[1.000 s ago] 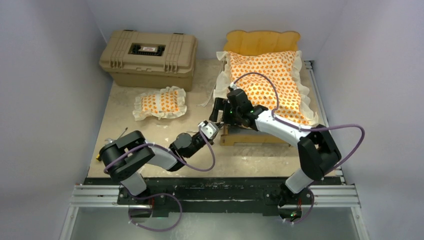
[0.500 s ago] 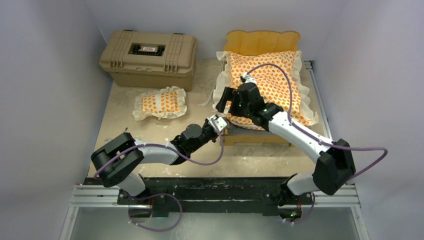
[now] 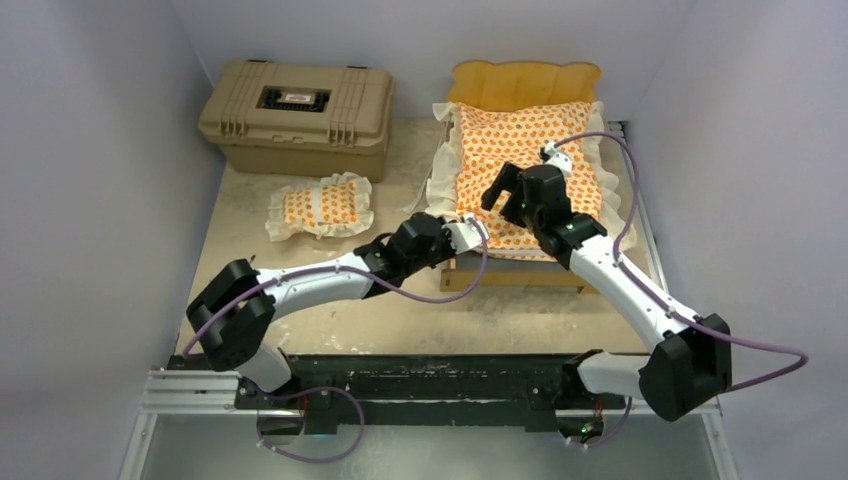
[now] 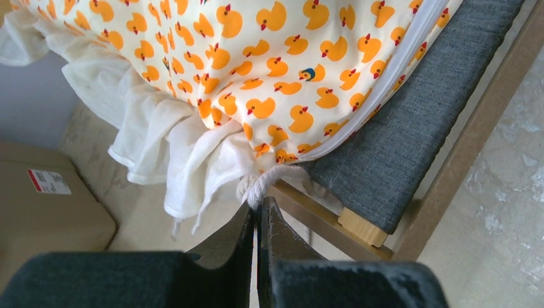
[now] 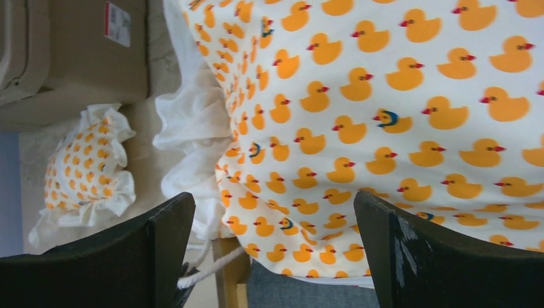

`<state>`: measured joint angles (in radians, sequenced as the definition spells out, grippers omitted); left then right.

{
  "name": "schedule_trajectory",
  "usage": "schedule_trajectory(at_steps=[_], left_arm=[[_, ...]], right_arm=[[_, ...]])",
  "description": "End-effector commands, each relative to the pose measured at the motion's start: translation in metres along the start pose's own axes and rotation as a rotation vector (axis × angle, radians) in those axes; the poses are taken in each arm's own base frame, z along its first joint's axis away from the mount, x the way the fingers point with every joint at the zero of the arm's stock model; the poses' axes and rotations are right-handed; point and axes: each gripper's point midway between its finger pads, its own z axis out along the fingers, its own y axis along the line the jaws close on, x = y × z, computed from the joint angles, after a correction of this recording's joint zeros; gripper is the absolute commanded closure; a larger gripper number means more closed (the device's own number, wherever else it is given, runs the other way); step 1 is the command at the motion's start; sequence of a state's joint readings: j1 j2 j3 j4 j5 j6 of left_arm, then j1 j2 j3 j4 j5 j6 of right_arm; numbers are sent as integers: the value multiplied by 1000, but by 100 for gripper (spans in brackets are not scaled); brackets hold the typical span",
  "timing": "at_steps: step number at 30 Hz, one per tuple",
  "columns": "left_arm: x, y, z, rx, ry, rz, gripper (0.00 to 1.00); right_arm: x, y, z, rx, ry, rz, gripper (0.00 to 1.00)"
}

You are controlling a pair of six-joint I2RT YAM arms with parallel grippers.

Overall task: Set up the pet bed
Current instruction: Cross the ropes on the bed frame.

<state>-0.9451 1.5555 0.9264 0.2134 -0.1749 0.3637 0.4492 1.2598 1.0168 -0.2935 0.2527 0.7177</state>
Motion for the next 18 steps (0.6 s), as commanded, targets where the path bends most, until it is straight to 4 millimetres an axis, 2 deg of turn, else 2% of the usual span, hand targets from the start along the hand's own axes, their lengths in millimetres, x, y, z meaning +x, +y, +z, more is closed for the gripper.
schedule_trajectory(at_steps=[1,3,7,11,13,18], left_arm=[[-1,-13,2,157,125,160,100],[-1,-21,7,202,140,179,100],[14,-38,17,268,226,221,100],[23,-45,25,285,270,233,100],[19,-48,30,295,267,237,100],[2,-71,41,360,261,261,100]], right_arm=[[-15,-27,-4,80,-75,27,1],[-22,-39,-6,111,-102,37,1],[-35,-55,-13,146,-142,47,1],[-40,-62,-18,160,-157,41,1],[-41,-65,-17,171,-160,38,1],[-46,-68,-17,176,-169,42,1]])
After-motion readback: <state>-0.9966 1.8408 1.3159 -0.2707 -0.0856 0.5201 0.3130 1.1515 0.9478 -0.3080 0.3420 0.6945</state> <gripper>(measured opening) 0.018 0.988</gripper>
